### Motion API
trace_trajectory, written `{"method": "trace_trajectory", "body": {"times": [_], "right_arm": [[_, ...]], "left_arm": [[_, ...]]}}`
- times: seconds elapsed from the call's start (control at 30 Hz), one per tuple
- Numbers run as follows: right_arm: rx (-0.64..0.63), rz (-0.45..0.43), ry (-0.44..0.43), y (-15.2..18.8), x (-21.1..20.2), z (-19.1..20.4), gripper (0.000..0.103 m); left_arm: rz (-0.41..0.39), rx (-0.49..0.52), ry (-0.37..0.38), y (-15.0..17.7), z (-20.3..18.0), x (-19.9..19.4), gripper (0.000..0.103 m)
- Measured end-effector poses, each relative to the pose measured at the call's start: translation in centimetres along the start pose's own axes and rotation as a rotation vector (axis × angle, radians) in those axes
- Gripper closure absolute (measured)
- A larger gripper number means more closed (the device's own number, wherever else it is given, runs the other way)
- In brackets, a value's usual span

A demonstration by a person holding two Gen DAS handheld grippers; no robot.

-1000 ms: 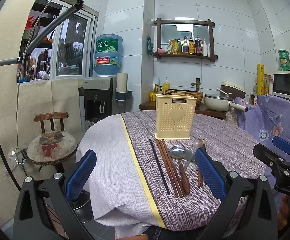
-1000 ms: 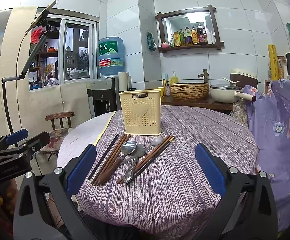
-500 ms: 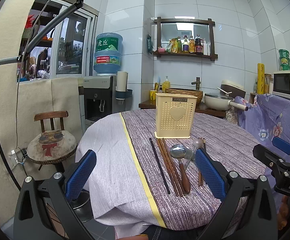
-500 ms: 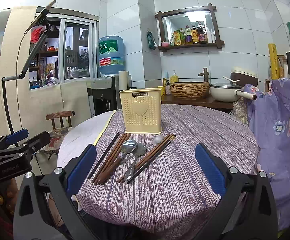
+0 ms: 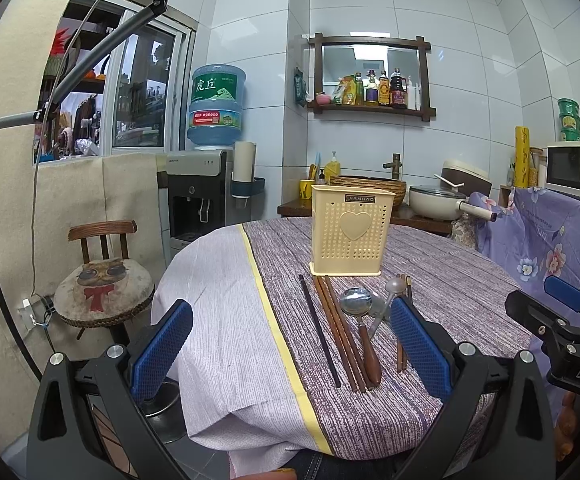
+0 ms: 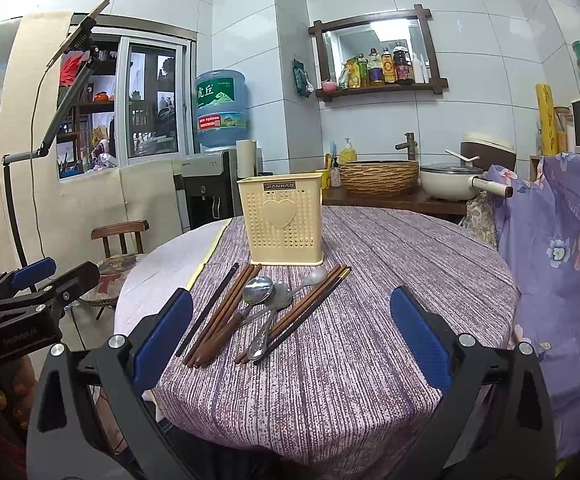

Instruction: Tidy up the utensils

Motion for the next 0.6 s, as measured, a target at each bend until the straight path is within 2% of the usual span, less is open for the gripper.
{"method": "trace_trajectory", "body": {"times": [0.6], "right_arm": [[0.000,0.008,0.002,0.1,0.1,0.1,0.005]], "left_arm": [[0.013,-0.003,0.003,1.2,0.2,0.3,0.005]]}}
Point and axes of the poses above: each gripper's, at about its wrist camera, not at the fingertips, and x roughly the way its jaws point, z to its left, y to its underside, the point moved 5 cm from there along x, roughly the way its jaws point, and after that the axes turned 11 degrees about y, right-handed, at the moved point
